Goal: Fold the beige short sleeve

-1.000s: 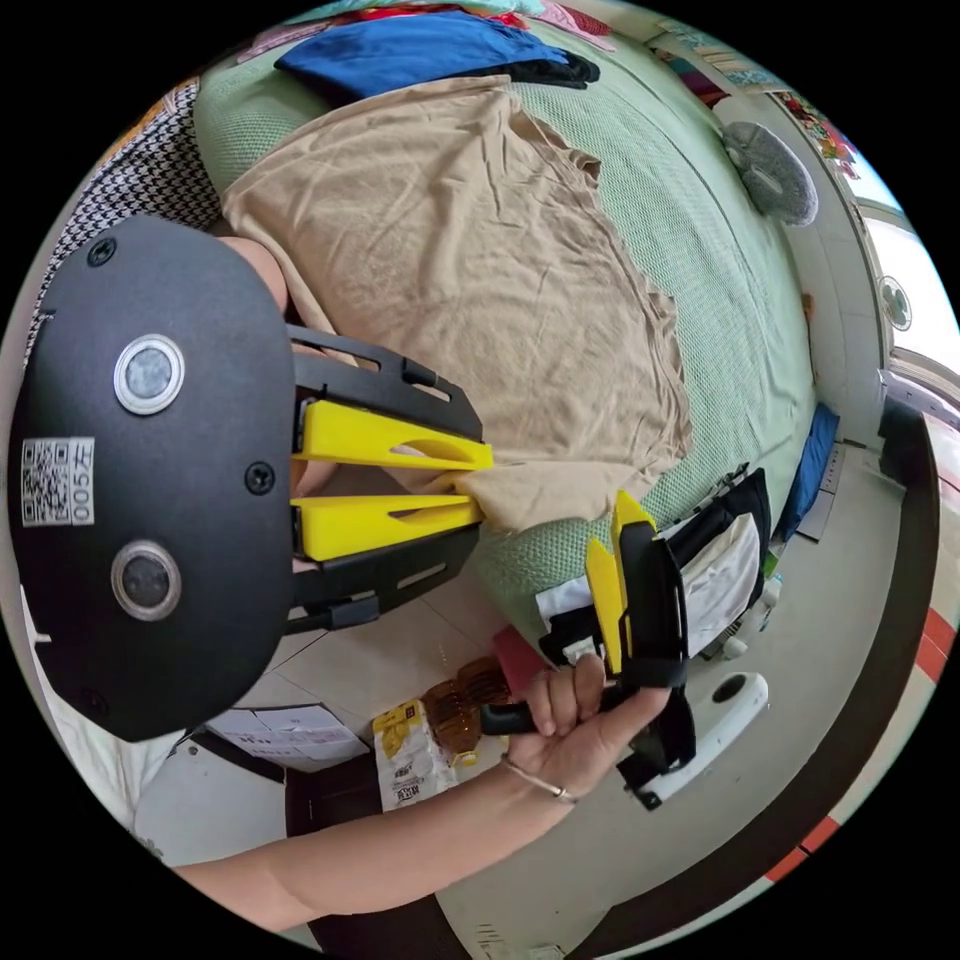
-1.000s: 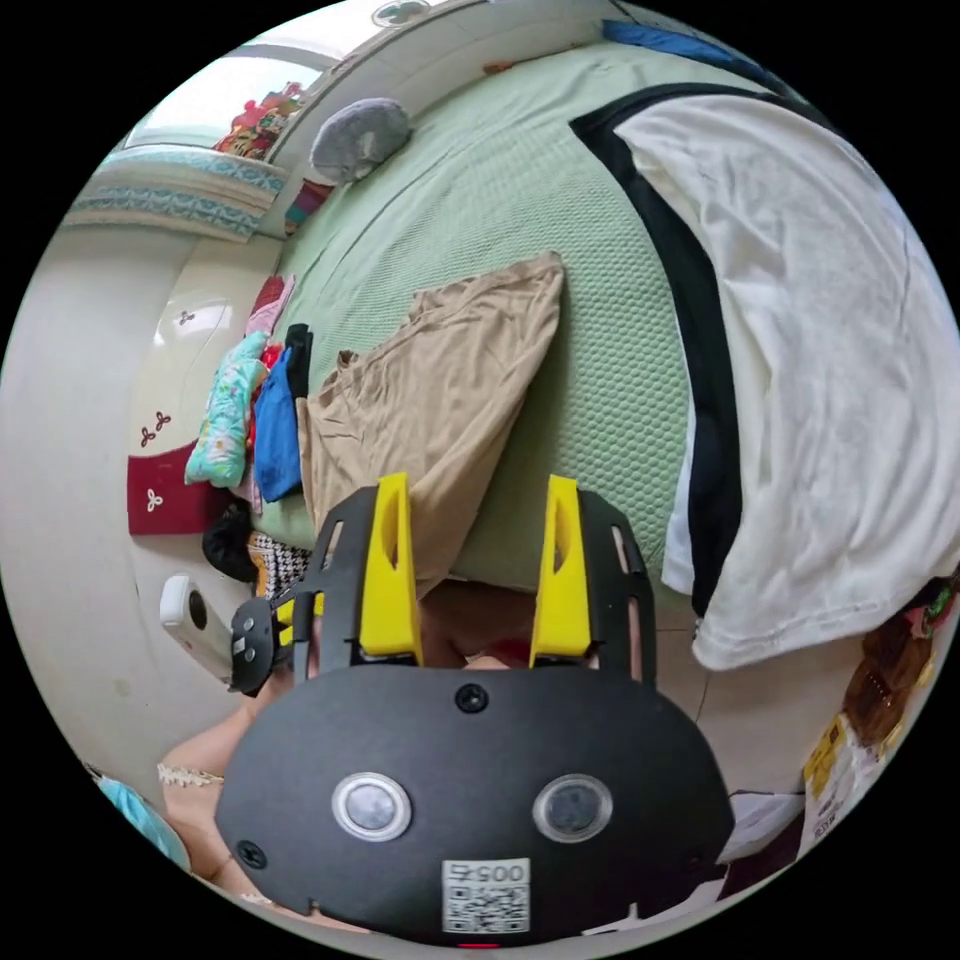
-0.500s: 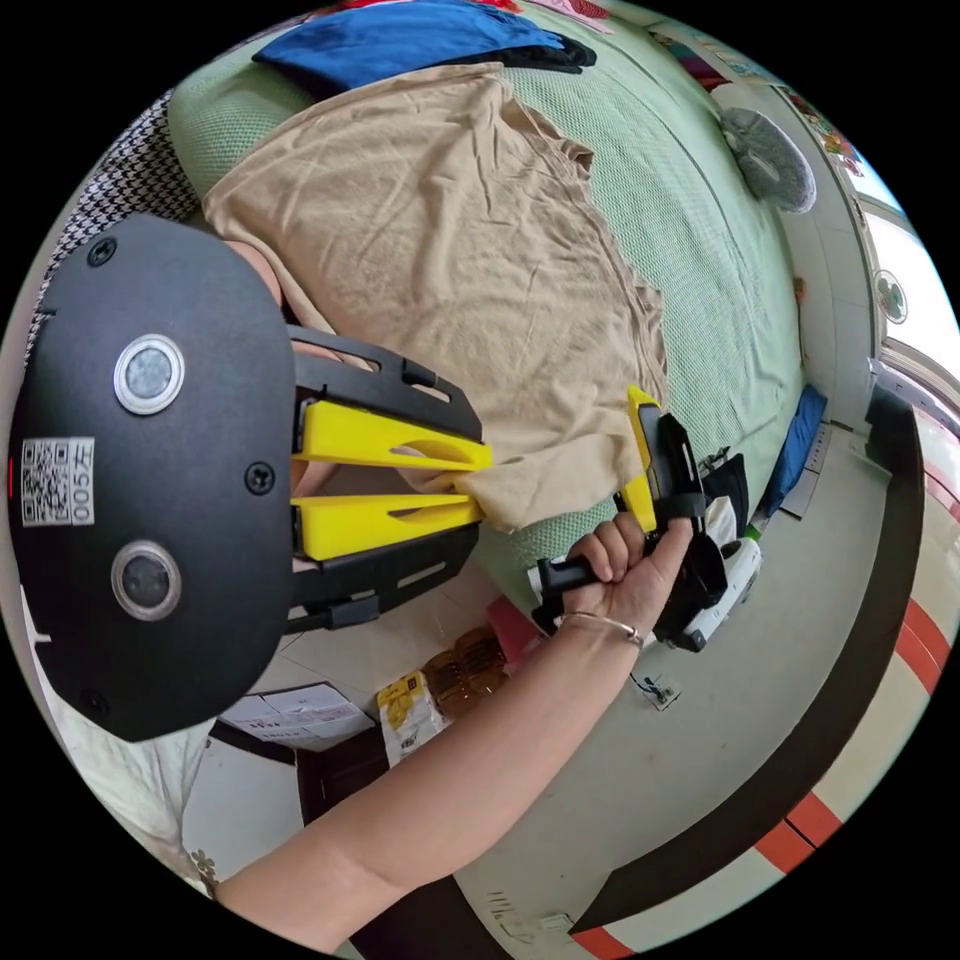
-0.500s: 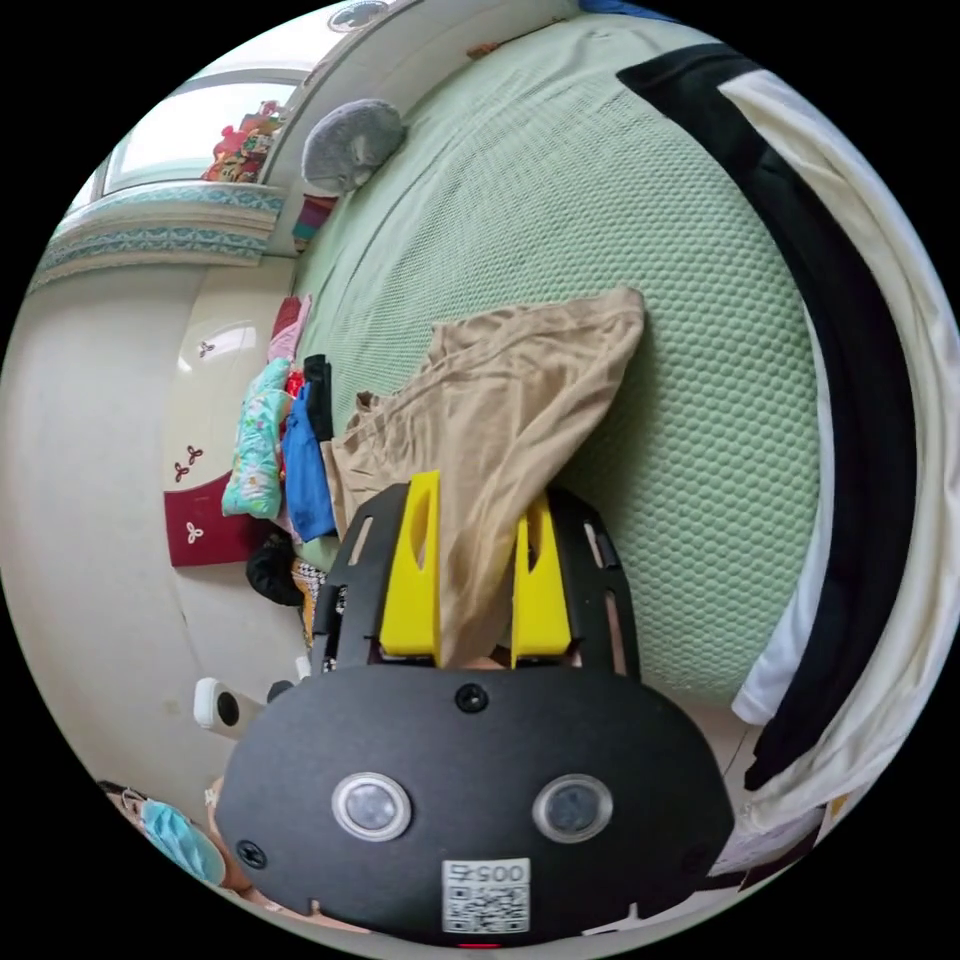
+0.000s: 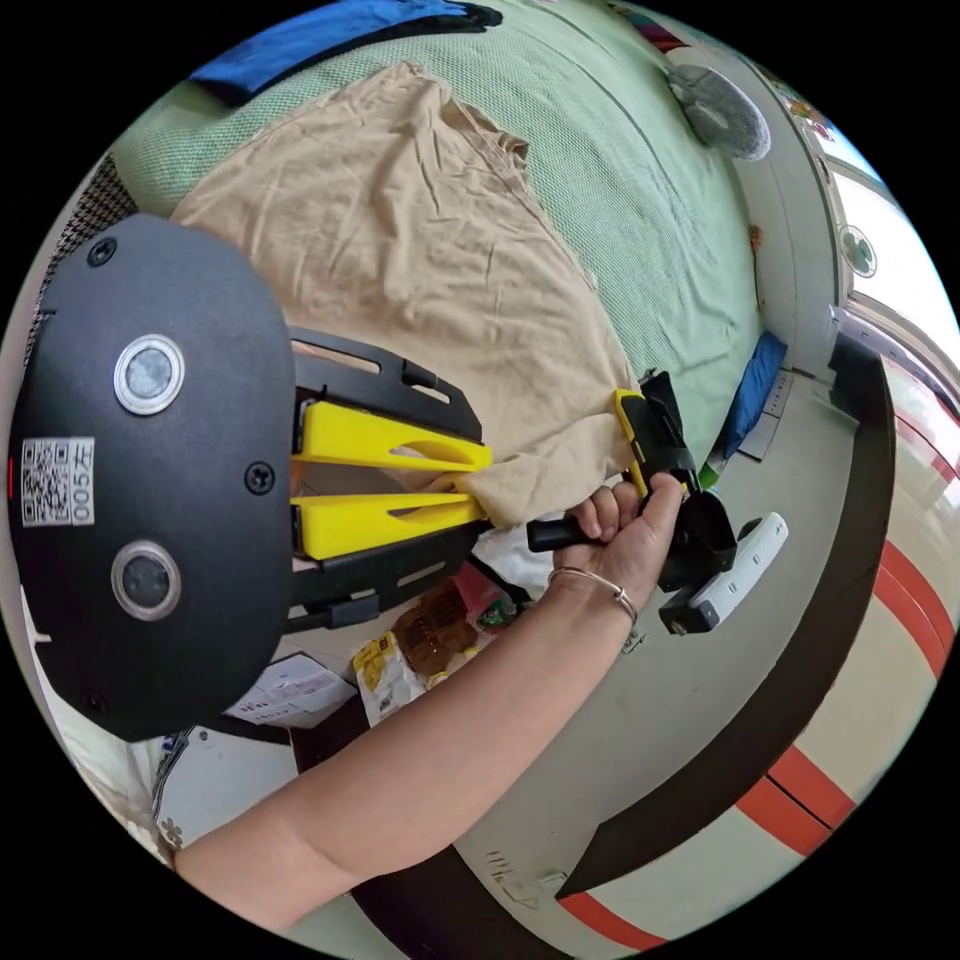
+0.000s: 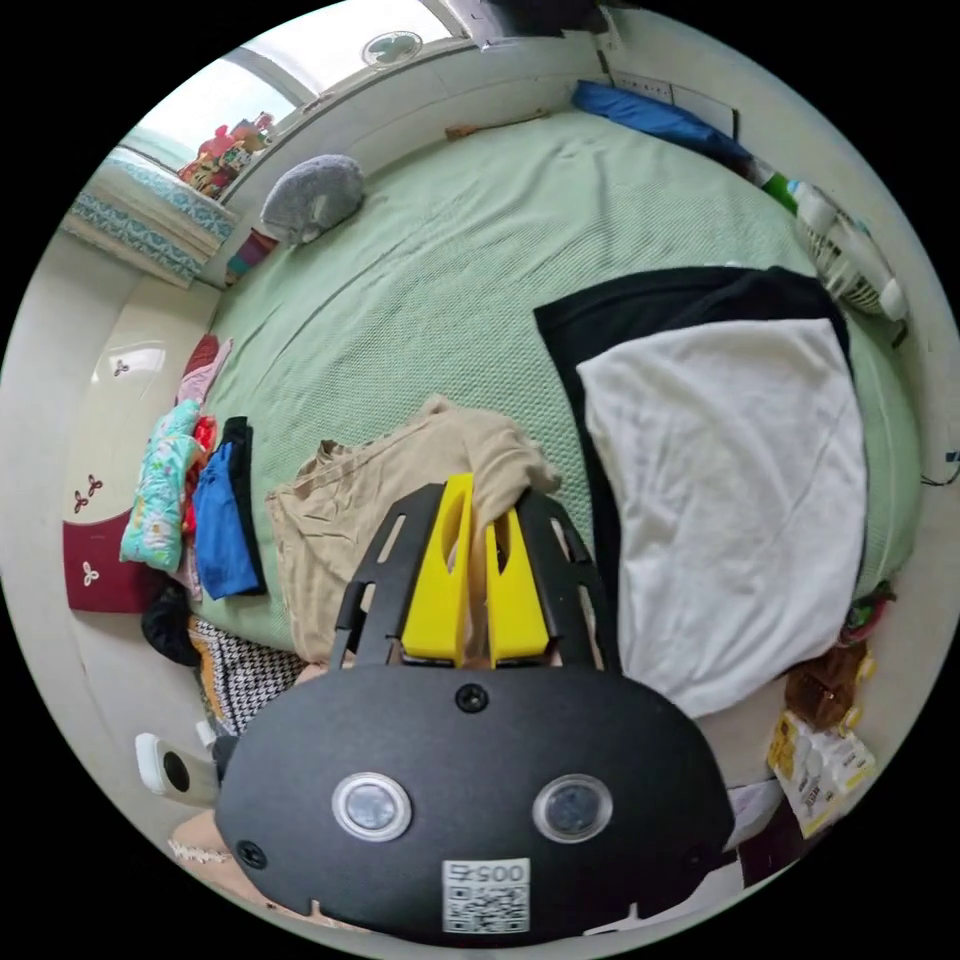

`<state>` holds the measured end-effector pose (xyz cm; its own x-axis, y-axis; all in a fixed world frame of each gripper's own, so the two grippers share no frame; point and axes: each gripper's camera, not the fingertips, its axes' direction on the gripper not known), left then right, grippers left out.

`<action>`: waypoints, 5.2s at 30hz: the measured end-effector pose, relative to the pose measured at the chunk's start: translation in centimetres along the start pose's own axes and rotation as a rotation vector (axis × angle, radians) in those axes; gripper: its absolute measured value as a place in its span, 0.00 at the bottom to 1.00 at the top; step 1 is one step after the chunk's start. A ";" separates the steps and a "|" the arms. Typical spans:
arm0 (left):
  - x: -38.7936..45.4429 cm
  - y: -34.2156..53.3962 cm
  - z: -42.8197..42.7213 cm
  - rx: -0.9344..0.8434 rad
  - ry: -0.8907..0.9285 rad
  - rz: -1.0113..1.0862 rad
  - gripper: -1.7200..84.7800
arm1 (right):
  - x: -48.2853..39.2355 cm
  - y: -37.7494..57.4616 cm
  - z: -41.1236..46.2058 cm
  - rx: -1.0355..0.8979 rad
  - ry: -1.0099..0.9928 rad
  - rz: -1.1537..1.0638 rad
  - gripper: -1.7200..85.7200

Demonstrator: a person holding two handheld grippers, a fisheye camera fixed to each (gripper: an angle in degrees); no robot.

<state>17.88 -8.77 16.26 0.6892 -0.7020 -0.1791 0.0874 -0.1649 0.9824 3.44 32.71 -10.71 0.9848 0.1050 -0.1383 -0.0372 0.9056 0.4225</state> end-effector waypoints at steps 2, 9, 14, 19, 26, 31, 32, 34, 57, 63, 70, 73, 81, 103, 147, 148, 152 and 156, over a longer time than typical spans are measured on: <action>0.4 -0.5 -0.3 0.005 0.019 -0.004 0.07 | -1.0 0.0 -1.0 0.020 0.079 0.006 0.01; -1.5 2.0 -4.8 0.053 0.021 -0.059 0.07 | -10.5 0.7 -1.3 0.036 0.245 -0.107 0.01; -5.5 6.1 -9.8 0.138 0.011 -0.199 0.08 | -21.5 1.7 0.1 0.059 0.278 -0.288 0.01; -10.2 11.9 -14.8 0.216 -0.085 -0.367 0.08 | -34.0 3.7 5.1 0.013 0.274 -0.504 0.02; -16.3 18.3 -15.2 0.048 -0.168 -0.545 0.09 | -42.0 5.1 15.4 -0.185 0.247 -0.583 0.17; -18.2 21.0 -18.1 0.049 -0.243 -0.542 0.10 | -40.1 5.3 12.2 -0.098 0.157 -0.636 0.17; -18.4 21.1 -18.5 0.057 -0.245 -0.540 0.10 | -39.5 5.3 11.6 -0.085 0.152 -0.635 0.17; -19.5 21.2 -19.1 0.063 -0.263 -0.538 0.10 | -36.7 6.1 9.8 -0.055 0.140 -0.653 0.16; -24.0 20.4 -17.7 -0.061 -0.322 -0.446 0.14 | -33.8 5.0 12.2 -0.045 0.023 -0.675 0.14; -23.6 22.2 -18.5 -0.081 -0.335 -0.386 0.15 | -38.5 -1.7 17.5 -0.130 0.049 -0.636 0.14; -26.9 24.0 -19.6 -0.074 -0.338 -0.438 0.15 | -42.3 -8.8 18.3 -0.197 0.024 -0.583 0.02; -27.8 24.2 -19.1 -0.083 -0.314 -0.444 0.15 | -43.5 -11.5 16.4 -0.151 -0.141 -0.509 0.05; -28.8 24.2 -18.3 -0.088 -0.284 -0.419 0.15 | -42.3 -12.4 15.9 -0.130 -0.088 -0.553 0.09; -31.8 23.3 -14.9 -0.210 -0.259 -0.402 0.03 | -44.9 -12.8 20.3 -0.115 0.012 -0.559 0.02; -36.4 20.8 -7.4 -0.161 -0.032 -0.552 0.17 | -26.7 -10.5 15.4 -0.066 0.088 -0.455 0.18; -35.8 20.6 -6.8 -0.168 -0.022 -0.533 0.19 | -26.5 -10.2 15.7 -0.082 0.095 -0.449 0.19; -33.7 19.5 -4.7 -0.180 -0.079 -0.493 0.22 | -26.2 -8.8 16.1 -0.091 0.069 -0.472 0.19; -31.2 17.8 -2.6 -0.202 -0.184 -0.489 0.22 | -26.6 -6.8 15.9 -0.075 0.111 -0.531 0.17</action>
<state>-0.23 12.01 39.44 0.3987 -0.6894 -0.6048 0.5141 -0.3781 0.7699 -19.84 17.22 4.39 0.8475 -0.3359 -0.4109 0.4445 0.8723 0.2038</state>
